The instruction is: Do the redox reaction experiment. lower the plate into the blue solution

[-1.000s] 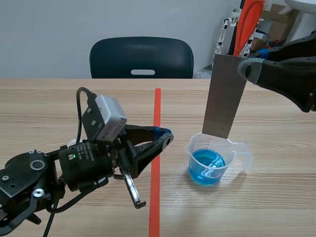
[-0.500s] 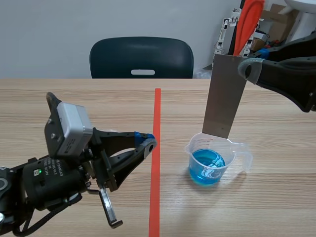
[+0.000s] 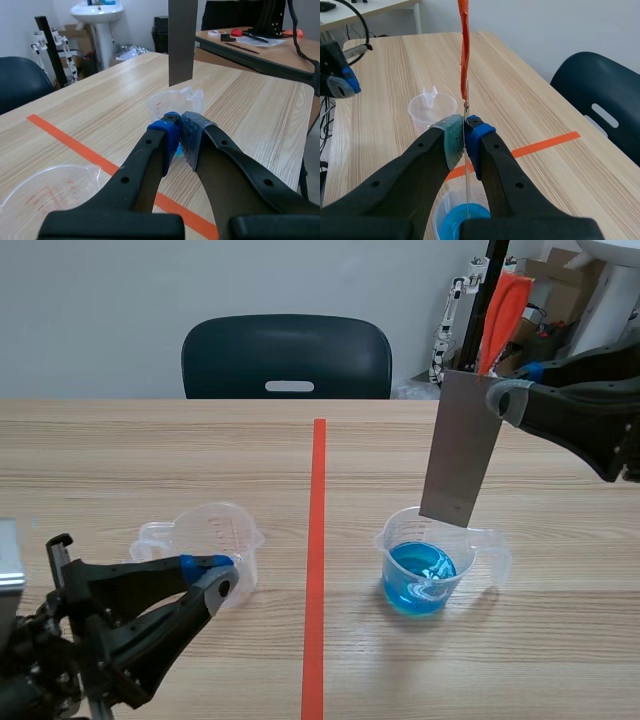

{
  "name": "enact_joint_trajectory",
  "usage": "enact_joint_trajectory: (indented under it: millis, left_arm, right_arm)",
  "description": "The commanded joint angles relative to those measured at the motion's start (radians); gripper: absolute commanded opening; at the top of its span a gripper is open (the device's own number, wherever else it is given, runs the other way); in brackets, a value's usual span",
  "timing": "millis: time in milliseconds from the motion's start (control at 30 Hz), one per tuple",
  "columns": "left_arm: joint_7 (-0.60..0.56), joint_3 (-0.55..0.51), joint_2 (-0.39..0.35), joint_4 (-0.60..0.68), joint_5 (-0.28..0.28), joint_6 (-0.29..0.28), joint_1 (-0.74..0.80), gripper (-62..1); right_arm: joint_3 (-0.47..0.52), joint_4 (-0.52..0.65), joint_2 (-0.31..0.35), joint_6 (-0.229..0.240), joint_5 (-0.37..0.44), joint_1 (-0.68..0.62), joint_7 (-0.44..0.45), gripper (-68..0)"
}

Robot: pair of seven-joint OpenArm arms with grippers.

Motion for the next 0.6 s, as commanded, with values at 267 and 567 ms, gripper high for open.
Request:
enact_joint_trajectory:
  millis: [267, 567]
  left_arm:
    - [-0.158, -0.155, 0.003, 0.1, -0.013, 0.002, 0.272, -40.8]
    - [-0.211, -0.251, 0.081, 0.101, -0.01, 0.01, 0.431, 1.4]
  right_arm:
    - [0.008, -0.038, -0.042, 0.008, -0.019, 0.009, 0.019, -66.9]
    - [0.008, -0.087, -0.098, 0.008, -0.063, 0.01, 0.019, -66.9]
